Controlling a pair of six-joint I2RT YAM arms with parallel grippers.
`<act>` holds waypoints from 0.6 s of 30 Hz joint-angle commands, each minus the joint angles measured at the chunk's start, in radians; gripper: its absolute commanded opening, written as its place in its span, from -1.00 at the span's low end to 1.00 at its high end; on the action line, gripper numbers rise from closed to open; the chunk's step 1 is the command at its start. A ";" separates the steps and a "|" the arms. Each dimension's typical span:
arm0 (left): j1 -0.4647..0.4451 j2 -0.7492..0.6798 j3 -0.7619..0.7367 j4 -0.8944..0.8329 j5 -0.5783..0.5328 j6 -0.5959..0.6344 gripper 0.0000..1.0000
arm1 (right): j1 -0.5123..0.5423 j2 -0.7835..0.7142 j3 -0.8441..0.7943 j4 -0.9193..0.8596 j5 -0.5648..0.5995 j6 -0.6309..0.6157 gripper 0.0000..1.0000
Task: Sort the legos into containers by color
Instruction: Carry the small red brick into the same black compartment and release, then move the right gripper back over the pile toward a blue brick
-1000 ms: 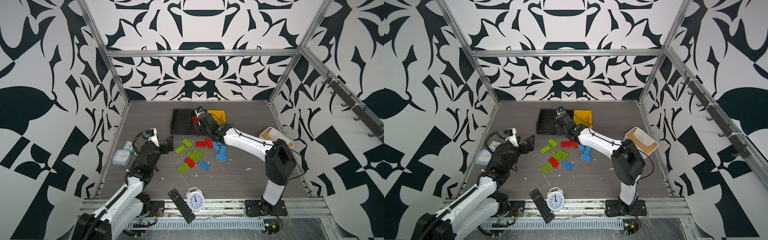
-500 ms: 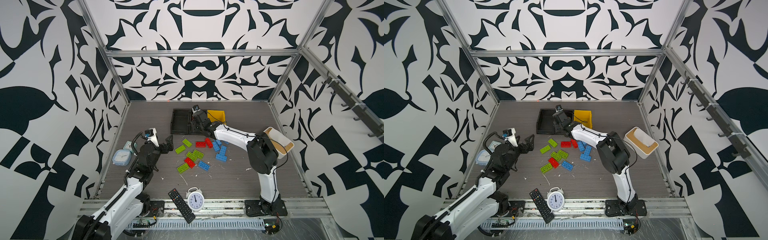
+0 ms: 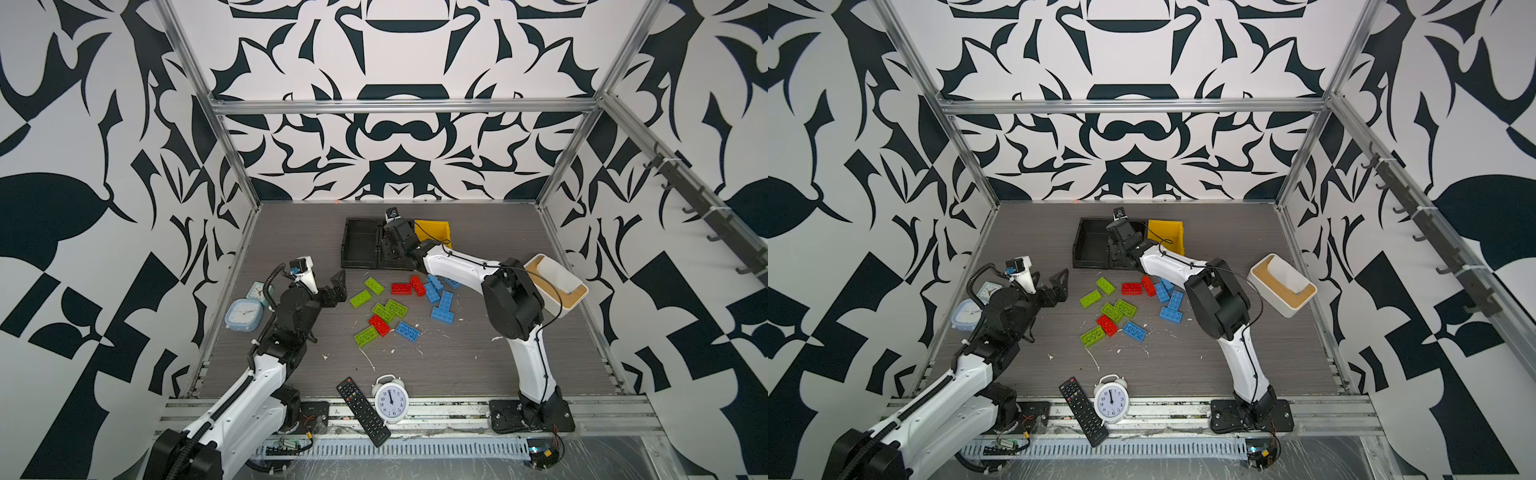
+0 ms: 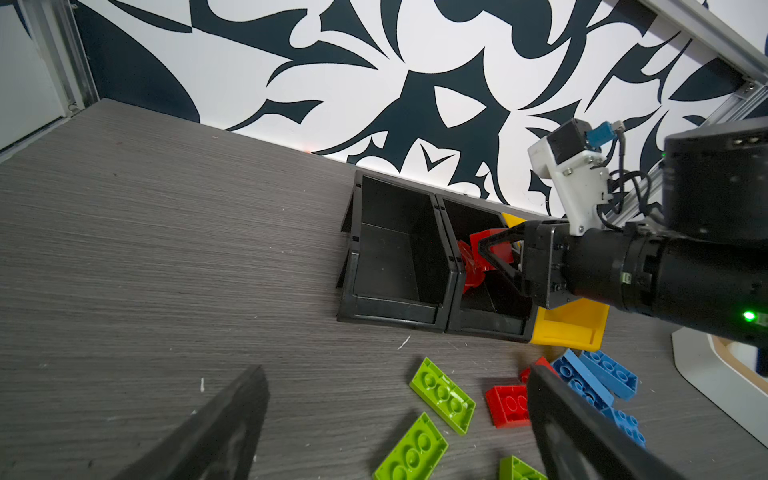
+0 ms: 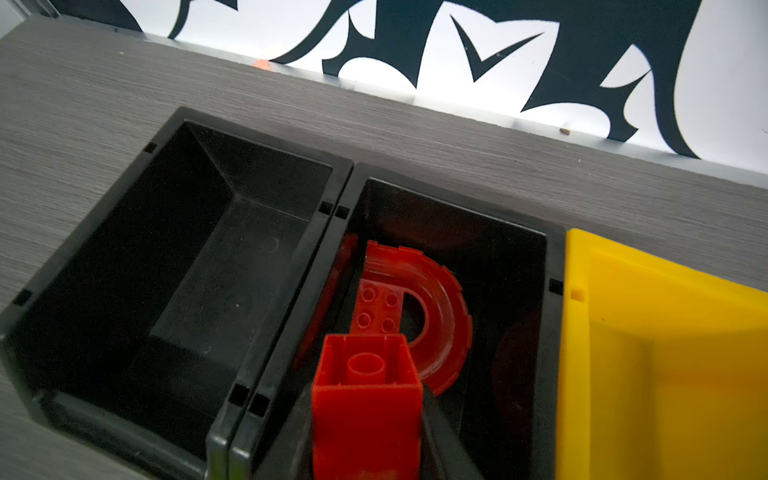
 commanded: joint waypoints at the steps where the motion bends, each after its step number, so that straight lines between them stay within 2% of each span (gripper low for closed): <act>1: 0.004 -0.003 -0.001 -0.003 -0.005 -0.001 0.99 | -0.005 -0.017 0.053 0.012 0.006 0.002 -0.12; 6: 0.004 -0.005 0.000 -0.006 -0.010 0.000 0.99 | -0.004 -0.024 0.058 0.000 -0.008 -0.001 0.11; 12: 0.004 -0.008 0.000 -0.006 -0.010 0.000 0.99 | 0.021 -0.108 0.017 -0.039 -0.112 -0.015 0.13; 18: 0.004 -0.013 0.002 -0.018 -0.021 0.013 0.99 | 0.099 -0.278 -0.096 -0.182 -0.248 -0.131 0.15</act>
